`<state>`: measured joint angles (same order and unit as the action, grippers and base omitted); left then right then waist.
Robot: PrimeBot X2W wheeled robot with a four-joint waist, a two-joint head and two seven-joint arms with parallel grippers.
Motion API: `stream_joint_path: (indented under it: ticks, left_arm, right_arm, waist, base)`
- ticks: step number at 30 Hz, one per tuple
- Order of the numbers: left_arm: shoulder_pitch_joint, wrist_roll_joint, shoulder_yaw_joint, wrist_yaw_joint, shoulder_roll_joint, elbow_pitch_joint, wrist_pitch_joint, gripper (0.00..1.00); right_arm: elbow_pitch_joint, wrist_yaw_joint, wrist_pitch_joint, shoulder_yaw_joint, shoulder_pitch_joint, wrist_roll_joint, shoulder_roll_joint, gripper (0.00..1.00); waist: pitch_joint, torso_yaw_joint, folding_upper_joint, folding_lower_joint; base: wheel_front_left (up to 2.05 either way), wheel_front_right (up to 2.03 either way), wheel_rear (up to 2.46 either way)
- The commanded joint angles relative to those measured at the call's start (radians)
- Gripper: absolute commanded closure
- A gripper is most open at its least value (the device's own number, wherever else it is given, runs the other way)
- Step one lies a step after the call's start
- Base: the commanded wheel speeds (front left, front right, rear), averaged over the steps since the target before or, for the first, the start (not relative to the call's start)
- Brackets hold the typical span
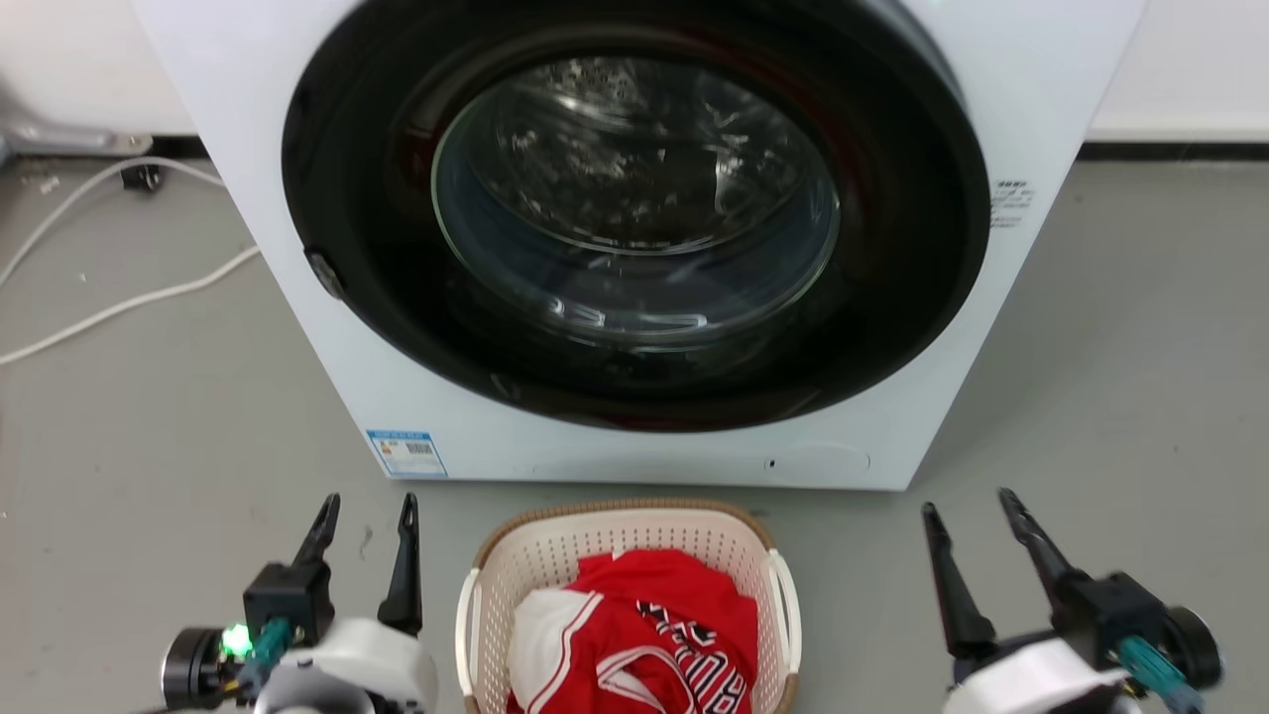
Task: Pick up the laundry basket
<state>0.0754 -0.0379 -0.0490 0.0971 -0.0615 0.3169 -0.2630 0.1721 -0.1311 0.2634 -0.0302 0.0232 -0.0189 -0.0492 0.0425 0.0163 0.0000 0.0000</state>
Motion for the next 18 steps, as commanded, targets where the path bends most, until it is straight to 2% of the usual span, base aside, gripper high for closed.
stream_joint_path:
  ticks: [1,18]
  left_arm:
    - [0.045,0.004,-0.001,0.007,-0.011,0.030,-0.003,0.00]
    - [0.394,-0.039,0.033,0.033,-0.100,0.495,-0.003,0.00]
  right_arm:
    - [0.031,0.001,0.002,-0.018,-0.041,0.002,-0.002,0.00]
    - [0.437,0.001,0.002,-0.163,-0.415,0.013,-0.002,0.00]
  waist:
    - [0.038,-0.001,0.0000,0.0000]
    - [0.394,-0.034,0.0000,0.0000]
  base:
    - [0.00,0.00,0.00]
    - [0.00,0.00,0.00]
